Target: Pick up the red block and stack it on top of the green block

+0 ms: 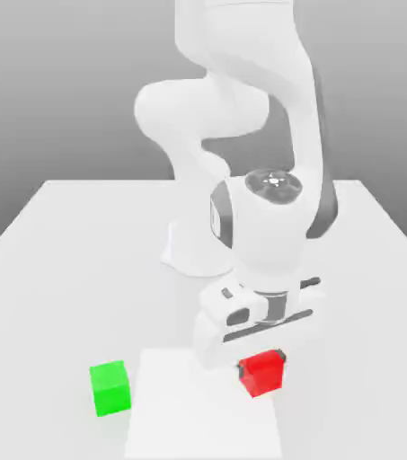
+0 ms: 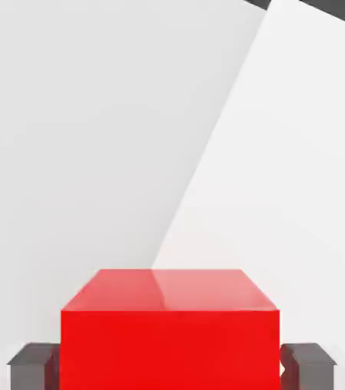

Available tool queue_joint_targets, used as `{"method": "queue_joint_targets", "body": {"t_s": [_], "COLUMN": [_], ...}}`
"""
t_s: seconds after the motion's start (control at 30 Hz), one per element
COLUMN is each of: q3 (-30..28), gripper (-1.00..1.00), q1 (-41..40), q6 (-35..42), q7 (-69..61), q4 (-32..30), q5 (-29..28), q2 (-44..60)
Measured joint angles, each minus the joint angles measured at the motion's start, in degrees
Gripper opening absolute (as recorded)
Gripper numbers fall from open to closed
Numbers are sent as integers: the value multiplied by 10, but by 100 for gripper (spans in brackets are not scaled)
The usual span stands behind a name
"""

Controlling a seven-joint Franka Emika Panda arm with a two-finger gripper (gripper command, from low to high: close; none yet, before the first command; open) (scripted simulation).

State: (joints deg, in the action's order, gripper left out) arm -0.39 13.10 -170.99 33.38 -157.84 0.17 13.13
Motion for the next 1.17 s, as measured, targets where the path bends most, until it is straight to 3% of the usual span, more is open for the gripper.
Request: {"method": "queue_joint_targets", "body": {"t_s": [0.1,0.4,0.53,0.83,1.03,1.07,1.17], "q3": [1,-8,-67,-145,-124,-115,-115], "gripper": [-100,-100,-100,-100,-100,100,100], "q1": [-1,-25,-30,-152,-183,-189,-189], "q6": [-3,119,141,188,115,97,97], "q7": [1,-38,-119,-303,-378,-387,-387], "q4": [0,-11,3,39,50,51,51], "q5": [-2,-2,-2,-10,45,56,56], "q2": [3,-130,-137,-149,-62,-42,-42]}}
